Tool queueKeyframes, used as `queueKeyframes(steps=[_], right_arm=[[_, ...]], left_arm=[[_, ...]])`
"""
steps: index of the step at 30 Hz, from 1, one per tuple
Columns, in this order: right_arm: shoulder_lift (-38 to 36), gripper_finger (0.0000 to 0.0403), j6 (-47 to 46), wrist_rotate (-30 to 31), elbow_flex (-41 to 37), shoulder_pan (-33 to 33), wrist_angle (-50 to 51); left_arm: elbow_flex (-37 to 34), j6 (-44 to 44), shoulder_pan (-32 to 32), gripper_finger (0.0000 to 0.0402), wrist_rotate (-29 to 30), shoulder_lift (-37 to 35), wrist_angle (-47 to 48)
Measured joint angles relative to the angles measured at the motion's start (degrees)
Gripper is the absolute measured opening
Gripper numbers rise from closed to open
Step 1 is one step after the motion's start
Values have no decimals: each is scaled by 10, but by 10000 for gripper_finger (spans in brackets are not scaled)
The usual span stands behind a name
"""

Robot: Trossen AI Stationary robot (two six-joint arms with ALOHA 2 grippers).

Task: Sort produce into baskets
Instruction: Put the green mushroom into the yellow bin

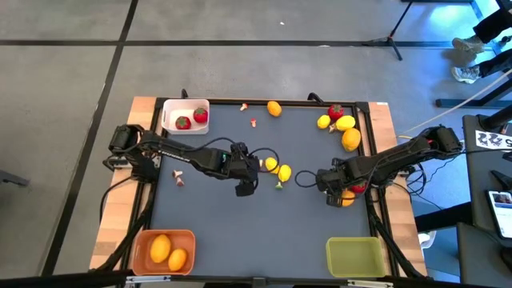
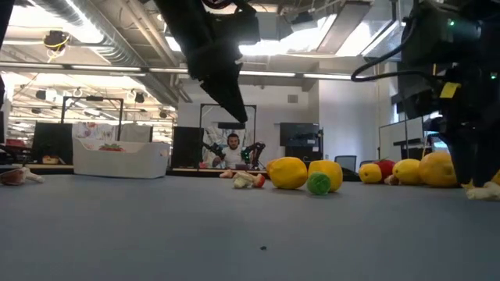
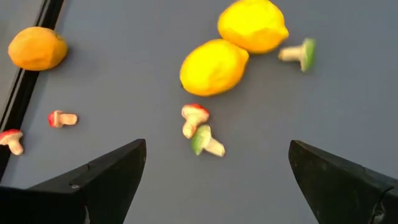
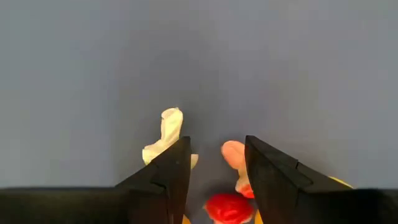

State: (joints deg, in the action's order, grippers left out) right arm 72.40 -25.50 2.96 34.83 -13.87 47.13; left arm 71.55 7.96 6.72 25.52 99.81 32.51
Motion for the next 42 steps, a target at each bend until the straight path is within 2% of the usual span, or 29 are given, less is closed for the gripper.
queueKeyframes(steps=[8, 11, 16, 30, 33, 42], right_arm=[[0, 154, -18, -24, 34, 0, -5], [0, 154, -35, -47, 52, 0, -6], [0, 154, -77, -101, 40, 0, 11], [10, 152, -119, -84, -6, -15, -27], [22, 131, -118, -88, -6, -15, -32], [31, 22, -118, -97, -3, -15, -36]], left_arm=[[0, -40, -6, 390, 0, 0, 20], [0, -53, -8, 390, 0, 0, 28], [0, -54, -8, 390, 0, 0, 37], [0, -51, 5, 390, 0, 0, 60], [0, -51, 5, 390, 0, 0, 60], [0, -50, 5, 390, 0, 0, 59]])
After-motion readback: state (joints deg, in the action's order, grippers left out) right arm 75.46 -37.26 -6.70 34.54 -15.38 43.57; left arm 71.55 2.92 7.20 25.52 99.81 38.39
